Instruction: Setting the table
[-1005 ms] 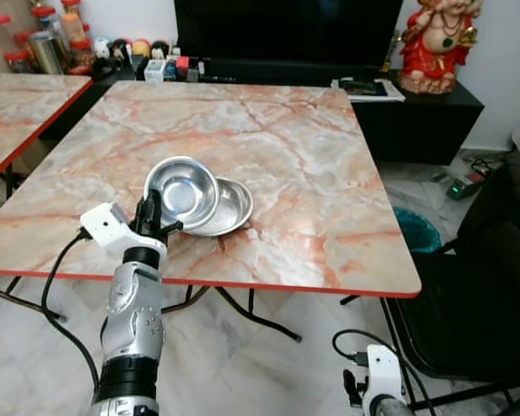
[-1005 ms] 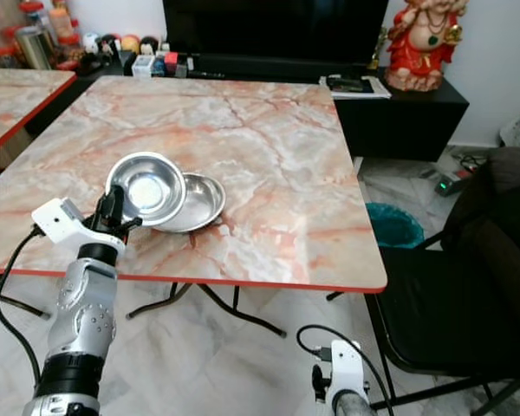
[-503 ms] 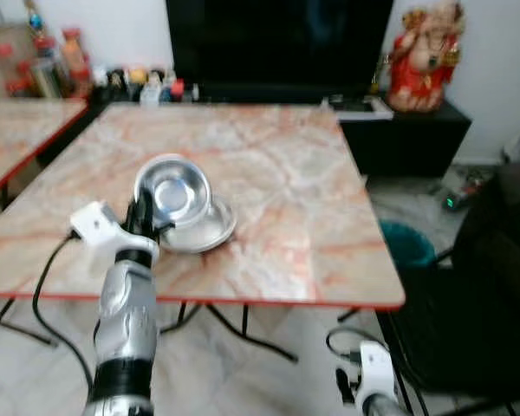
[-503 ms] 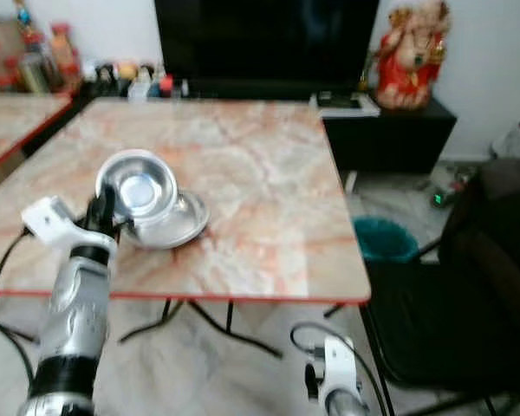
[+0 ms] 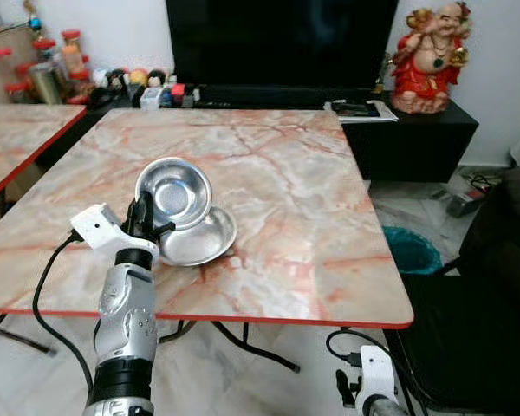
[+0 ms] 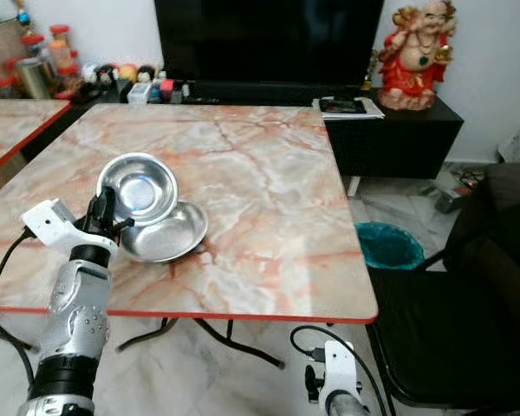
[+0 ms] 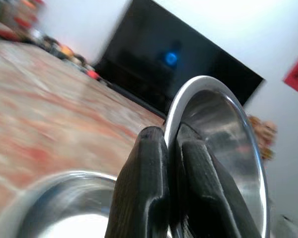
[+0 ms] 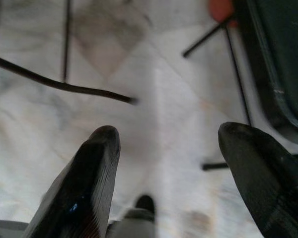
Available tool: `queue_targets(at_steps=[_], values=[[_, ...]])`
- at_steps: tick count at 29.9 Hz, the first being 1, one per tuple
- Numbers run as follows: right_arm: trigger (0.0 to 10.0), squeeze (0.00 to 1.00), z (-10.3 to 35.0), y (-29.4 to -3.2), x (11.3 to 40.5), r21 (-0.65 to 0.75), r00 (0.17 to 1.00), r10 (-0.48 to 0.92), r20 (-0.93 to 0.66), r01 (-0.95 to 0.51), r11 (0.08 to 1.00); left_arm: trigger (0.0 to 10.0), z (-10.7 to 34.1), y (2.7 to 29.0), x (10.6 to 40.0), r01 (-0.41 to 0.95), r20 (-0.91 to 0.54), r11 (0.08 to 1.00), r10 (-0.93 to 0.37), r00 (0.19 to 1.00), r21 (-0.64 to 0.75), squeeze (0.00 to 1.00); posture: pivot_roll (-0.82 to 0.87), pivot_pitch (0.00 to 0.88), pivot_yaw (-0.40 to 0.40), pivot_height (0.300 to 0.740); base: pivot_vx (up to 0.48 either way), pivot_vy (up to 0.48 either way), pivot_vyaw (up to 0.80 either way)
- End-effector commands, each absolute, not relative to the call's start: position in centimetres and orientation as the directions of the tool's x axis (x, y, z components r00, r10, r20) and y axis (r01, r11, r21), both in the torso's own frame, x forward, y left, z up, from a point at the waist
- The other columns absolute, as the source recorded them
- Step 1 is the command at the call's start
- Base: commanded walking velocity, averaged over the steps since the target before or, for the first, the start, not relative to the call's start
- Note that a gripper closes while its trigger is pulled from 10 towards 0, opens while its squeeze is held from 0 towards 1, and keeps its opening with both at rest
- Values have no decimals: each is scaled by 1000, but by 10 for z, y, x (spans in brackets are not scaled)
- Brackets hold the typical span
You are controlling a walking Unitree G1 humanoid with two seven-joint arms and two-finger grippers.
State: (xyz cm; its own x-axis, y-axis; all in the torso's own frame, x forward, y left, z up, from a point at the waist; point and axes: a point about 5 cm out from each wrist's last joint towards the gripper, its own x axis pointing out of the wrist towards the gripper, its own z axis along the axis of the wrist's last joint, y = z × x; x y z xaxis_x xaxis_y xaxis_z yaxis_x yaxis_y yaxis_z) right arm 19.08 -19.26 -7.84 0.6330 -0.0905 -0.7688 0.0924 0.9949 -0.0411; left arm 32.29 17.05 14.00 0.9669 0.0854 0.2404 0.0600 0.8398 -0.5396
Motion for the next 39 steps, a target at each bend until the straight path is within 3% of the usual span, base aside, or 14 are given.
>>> queue_targets(at_steps=[1, 7, 21, 30, 39], values=[[10000, 0, -75, -187, 199, -26, 655, -78, -751, 89, 996, 10000, 147, 180, 325, 53, 263, 850, 103, 959, -524, 0, 46, 0, -26, 714, 326, 0, 0], [10000, 0, -75, -187, 198, -23, 654, -75, -753, 88, 996, 10000, 145, 181, 325, 36, 250, 851, 113, 962, -524, 0, 48, 0, -27, 714, 311, 0, 0], [10000, 0, -76, -187, 195, -25, 652, -72, -754, 82, 996, 10000, 135, 168, 326, 36, 159, 819, 68, 985, -572, 0, 49, 0, -30, 714, 0, 0, 0], [10000, 0, -77, -187, 193, -27, 650, -66, -757, 70, 997, 10000, 137, 137, 335, 84, 112, 812, -23, 993, -578, 0, 40, 0, -27, 714, 0, 0, 0], [10000, 0, -76, -190, 194, -33, 654, -74, -753, 75, 997, 10000, 140, 126, 341, 32, 56, 766, 6, 998, -642, 0, 32, 0, -30, 714, 0, 0, 0]])
